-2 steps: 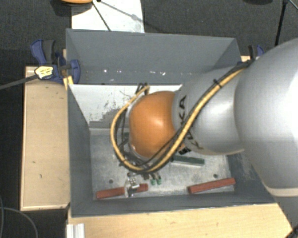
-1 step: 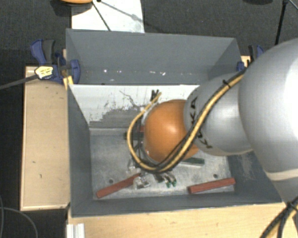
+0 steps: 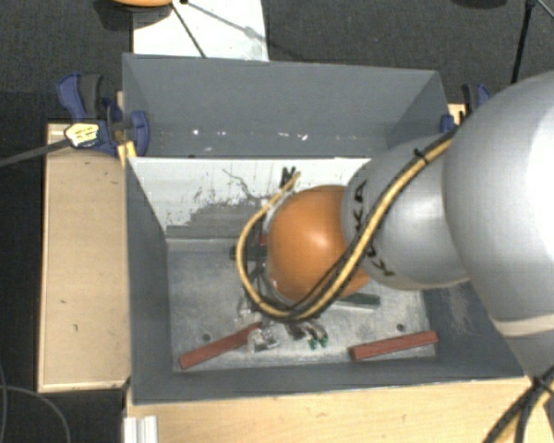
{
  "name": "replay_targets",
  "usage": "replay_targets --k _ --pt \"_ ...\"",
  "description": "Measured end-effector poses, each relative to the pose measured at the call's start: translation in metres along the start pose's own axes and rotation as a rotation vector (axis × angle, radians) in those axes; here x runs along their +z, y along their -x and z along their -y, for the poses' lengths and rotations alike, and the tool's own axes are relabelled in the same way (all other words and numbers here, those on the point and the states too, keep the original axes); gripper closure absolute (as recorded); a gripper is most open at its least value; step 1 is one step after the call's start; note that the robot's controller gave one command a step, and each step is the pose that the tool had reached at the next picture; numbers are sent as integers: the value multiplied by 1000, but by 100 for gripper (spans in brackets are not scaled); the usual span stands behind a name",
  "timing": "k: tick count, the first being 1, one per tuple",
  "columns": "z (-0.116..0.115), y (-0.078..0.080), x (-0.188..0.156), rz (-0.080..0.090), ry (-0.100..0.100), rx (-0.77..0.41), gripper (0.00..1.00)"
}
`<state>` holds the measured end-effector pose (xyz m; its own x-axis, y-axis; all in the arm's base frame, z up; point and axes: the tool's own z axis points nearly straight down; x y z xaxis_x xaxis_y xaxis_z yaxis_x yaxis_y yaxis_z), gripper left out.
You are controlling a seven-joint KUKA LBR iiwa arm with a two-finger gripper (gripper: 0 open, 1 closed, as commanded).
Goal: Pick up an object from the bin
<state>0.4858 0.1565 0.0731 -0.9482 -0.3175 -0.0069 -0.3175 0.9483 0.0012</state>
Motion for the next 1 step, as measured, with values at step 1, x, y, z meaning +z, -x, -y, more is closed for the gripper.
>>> replay_targets --k 1 --pt "18 38 -169 0 -1 -54 100"
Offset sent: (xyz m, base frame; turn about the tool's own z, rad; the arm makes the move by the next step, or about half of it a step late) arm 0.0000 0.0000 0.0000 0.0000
